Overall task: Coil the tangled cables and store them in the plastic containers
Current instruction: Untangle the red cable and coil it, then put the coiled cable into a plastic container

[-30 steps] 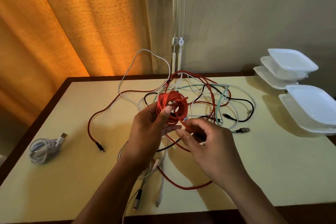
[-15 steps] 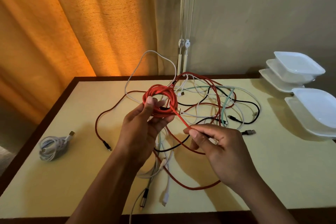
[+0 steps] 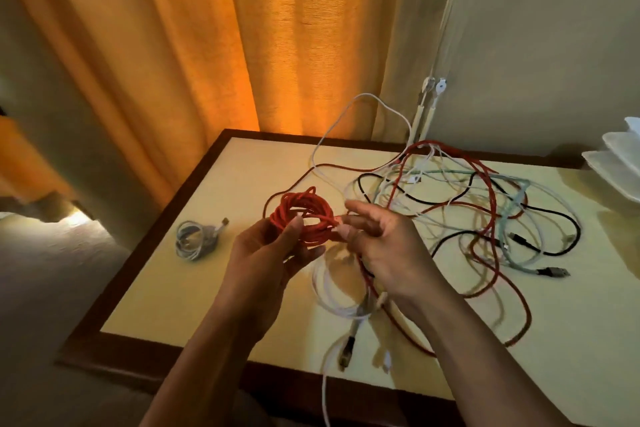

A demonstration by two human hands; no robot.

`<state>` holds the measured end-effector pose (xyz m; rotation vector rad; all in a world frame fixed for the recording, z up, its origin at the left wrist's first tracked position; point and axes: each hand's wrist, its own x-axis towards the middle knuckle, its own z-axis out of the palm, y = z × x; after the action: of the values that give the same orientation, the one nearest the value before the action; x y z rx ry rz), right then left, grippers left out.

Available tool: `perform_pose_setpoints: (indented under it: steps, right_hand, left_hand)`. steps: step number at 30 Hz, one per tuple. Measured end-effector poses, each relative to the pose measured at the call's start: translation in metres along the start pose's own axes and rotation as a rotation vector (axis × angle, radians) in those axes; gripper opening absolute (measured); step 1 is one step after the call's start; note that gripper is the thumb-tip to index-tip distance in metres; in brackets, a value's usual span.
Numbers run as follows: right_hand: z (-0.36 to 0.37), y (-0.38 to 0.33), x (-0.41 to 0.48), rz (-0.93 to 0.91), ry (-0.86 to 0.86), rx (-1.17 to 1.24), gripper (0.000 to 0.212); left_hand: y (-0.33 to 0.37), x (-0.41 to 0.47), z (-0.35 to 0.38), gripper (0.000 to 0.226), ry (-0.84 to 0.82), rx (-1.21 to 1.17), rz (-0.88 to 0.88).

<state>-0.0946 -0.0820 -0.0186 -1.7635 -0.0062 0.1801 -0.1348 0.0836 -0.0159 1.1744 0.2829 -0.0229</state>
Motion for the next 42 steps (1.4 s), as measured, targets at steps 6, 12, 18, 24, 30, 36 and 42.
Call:
perform_pose_setpoints:
  steps: [6, 12, 18, 24, 30, 36, 42]
  right_hand:
    - [0.067, 0.001, 0.007, -0.011, -0.117, -0.207, 0.032]
    - [0.116, 0.016, 0.005, -0.09, -0.112, -0.417, 0.031]
    - [0.129, 0.027, 0.002, -0.235, -0.112, -0.533, 0.034]
    - [0.124, 0.028, 0.007, -0.281, -0.115, -0.53, 0.039]
    - [0.116, 0.028, 0.006, -0.288, -0.122, -0.499, 0.051]
    - [0.1, 0.024, 0.005, -0.298, -0.09, -0.455, 0.054]
    - [0.052, 0.016, -0.007, -0.274, -0.017, -0.411, 0.047]
  left_hand:
    - [-0.012, -0.007, -0.06, 0.019, 0.22, 0.101, -0.044]
    - [-0.034, 0.006, -0.099, 0.023, 0.454, 0.519, -0.039]
    - [-0.036, 0.006, -0.114, 0.016, 0.536, 0.77, -0.023]
    - [-0.033, 0.005, -0.112, 0.034, 0.559, 0.782, -0.007]
    - [-0.024, -0.002, -0.105, 0.055, 0.575, 0.817, -0.033]
    - [-0.011, -0.013, -0.093, 0.045, 0.697, 0.888, 0.125]
    - [-0.006, -0.018, -0.063, 0.032, 0.611, 0.796, 0.287]
